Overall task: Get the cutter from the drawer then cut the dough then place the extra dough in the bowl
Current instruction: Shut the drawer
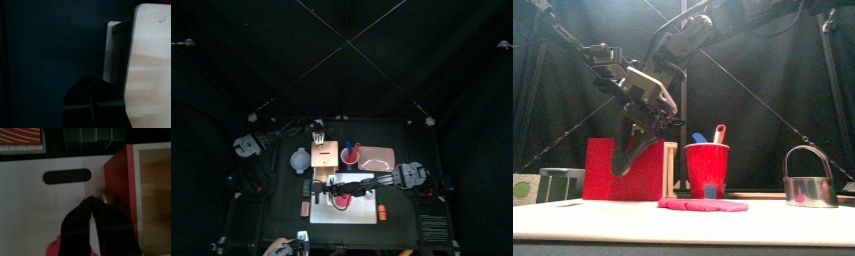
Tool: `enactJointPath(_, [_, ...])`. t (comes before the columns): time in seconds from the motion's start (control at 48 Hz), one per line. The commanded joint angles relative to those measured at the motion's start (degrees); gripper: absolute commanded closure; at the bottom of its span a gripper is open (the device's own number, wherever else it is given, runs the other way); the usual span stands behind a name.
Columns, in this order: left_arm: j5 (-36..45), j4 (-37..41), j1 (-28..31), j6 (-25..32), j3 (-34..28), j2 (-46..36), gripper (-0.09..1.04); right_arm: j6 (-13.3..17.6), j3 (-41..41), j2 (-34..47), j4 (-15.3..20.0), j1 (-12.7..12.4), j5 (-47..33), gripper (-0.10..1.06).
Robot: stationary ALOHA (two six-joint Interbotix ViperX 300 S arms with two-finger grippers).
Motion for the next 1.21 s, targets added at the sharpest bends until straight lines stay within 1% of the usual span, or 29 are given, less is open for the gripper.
enactJointPath(0.021, [-0.3,0.3,-0.1,0.1,-1.2,-0.7,0.81,0.0,-1.4,-1.7,-1.3,-1.8,0.3,0.84])
enactJointPath(0.146, [-0.3,0.3,-0.1,0.0,-1.1,-0.6,0.81,0.0,-1.7,-1.7,-1.8,-2.5,0.3,0.84])
enactJointPath(0.396, [-0.3,0.0,-0.5,-0.4,0.5,-1.1,0.82,0.1,-1.9,-1.7,-2.3,-2.5,0.3,0.84])
enactJointPath(0.562, [-0.4,0.1,-1.2,-0.4,1.1,-1.3,0.82,0.1,-1.9,-1.7,-2.9,-3.2,0.3,0.84])
enactJointPath(0.688, [-0.4,0.1,-1.0,-0.1,0.5,-1.2,0.82,0.0,-2.3,-1.7,-2.9,-3.3,0.3,0.84])
enactJointPath(0.979, [-1.7,0.6,-1.2,0.1,-3.1,0.4,0.82,-0.2,-2.5,-1.5,-2.9,-3.7,0.3,0.84])
enactJointPath(1.208, [-1.1,0.4,-1.8,0.0,-2.9,0.9,0.82,-0.4,-2.5,-1.4,-2.9,-3.9,0.2,0.84])
